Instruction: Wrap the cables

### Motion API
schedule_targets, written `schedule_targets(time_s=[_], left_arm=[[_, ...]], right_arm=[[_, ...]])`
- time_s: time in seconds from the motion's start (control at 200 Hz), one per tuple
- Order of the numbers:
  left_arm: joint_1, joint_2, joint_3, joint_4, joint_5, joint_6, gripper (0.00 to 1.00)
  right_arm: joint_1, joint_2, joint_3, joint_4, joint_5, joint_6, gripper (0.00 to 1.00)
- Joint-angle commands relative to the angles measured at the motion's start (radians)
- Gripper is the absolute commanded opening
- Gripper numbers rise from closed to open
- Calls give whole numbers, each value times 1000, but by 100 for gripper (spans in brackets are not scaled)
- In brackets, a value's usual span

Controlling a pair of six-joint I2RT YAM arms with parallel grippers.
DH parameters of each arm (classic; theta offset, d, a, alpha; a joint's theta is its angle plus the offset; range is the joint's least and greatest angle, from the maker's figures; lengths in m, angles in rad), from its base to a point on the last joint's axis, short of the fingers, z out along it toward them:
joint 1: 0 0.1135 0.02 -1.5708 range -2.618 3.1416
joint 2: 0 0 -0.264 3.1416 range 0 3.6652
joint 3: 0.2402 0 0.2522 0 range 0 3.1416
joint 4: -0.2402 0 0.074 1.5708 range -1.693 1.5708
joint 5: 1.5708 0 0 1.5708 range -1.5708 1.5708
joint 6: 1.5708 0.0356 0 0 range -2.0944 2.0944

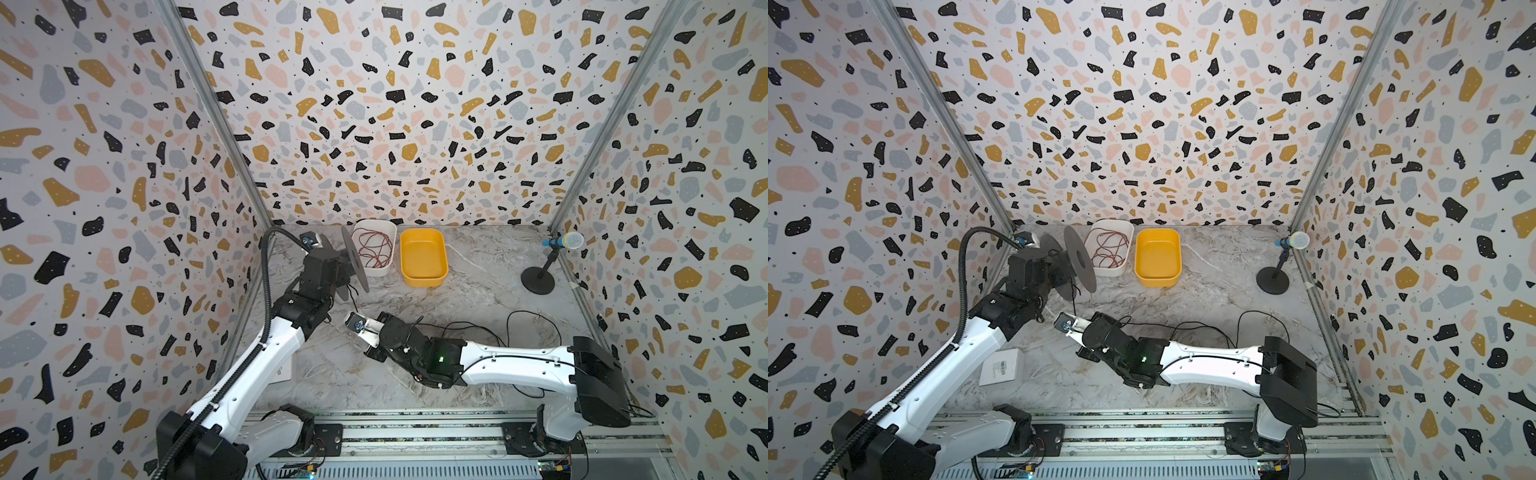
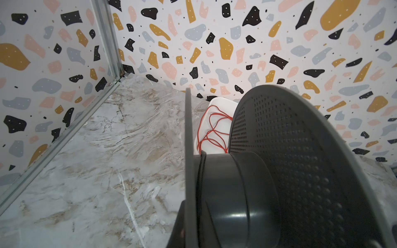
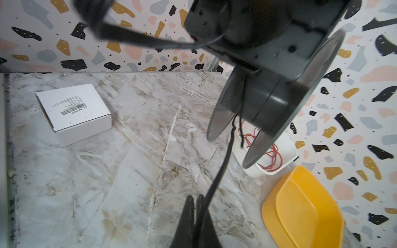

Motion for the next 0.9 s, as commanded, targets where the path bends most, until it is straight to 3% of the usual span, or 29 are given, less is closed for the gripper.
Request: schedule_targets(time_s=[0.0, 0.19, 0.436, 0.896], left_arm=[[-22, -20, 17, 19, -64, 54, 0], [-39, -13, 59, -114, -65, 134, 0], [-56, -1, 113, -217, 67, 247, 0], [-112, -49, 105, -271, 153, 372, 0]], right_arm=[[-45, -37, 88, -139, 9, -34, 0], [-145, -53, 128, -174, 2, -29, 0], [-279, -26, 248, -267, -44, 15, 0], [-509, 227, 540, -410, -304, 32, 0]])
